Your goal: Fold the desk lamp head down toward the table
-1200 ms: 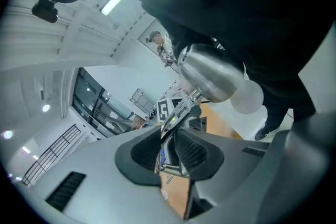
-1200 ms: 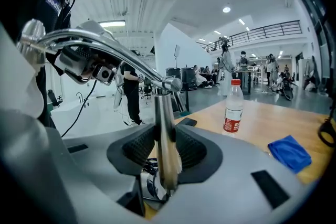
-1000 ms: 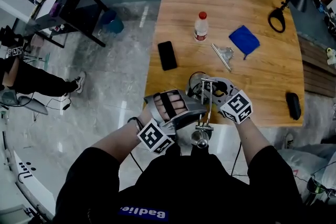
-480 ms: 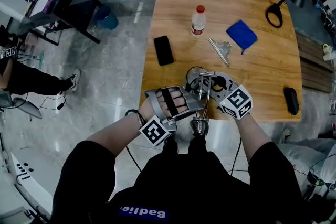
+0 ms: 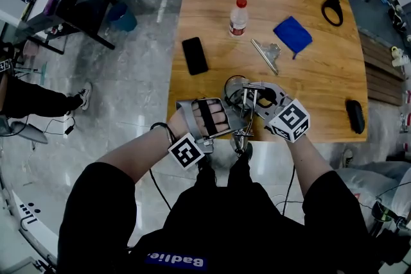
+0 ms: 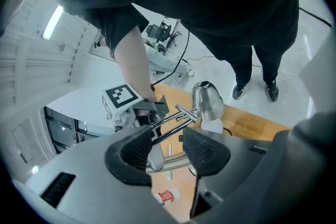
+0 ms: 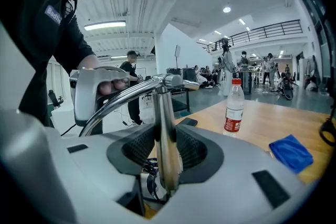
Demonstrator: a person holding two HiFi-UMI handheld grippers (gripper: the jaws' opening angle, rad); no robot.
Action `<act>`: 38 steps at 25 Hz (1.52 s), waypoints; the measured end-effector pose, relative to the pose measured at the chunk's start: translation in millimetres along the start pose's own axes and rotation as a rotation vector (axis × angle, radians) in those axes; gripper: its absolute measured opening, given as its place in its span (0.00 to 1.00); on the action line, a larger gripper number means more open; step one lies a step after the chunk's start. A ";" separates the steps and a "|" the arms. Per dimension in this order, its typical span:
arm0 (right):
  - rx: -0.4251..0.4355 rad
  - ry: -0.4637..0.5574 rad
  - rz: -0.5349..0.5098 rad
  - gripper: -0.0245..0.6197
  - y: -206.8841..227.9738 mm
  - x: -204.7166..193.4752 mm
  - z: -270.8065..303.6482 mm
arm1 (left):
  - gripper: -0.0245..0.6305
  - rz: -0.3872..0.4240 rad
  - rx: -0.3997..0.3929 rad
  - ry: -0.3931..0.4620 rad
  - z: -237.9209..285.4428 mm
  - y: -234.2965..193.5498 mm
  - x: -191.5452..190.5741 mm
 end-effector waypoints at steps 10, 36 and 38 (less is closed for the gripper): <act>-0.005 -0.001 0.001 0.24 -0.8 -1.4 1.1 | 0.34 -0.069 -0.116 0.080 1.4 8.8 -7.5; -0.040 0.298 0.351 0.24 -177.9 -25.6 -176.1 | 0.24 -1.820 0.516 0.076 -82.8 -6.9 119.0; 0.003 0.330 0.330 0.21 -191.1 -18.6 -196.8 | 0.16 -1.899 0.596 0.083 -87.4 -10.3 144.7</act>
Point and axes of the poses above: the fingertips, and each gripper's own axes: z forward along the fingers, y to its right, x out of its top, the point moved 8 cm from there along -z, backward along the fingers, and after that the axes turned 1 degree about z, right-handed, at the moved point
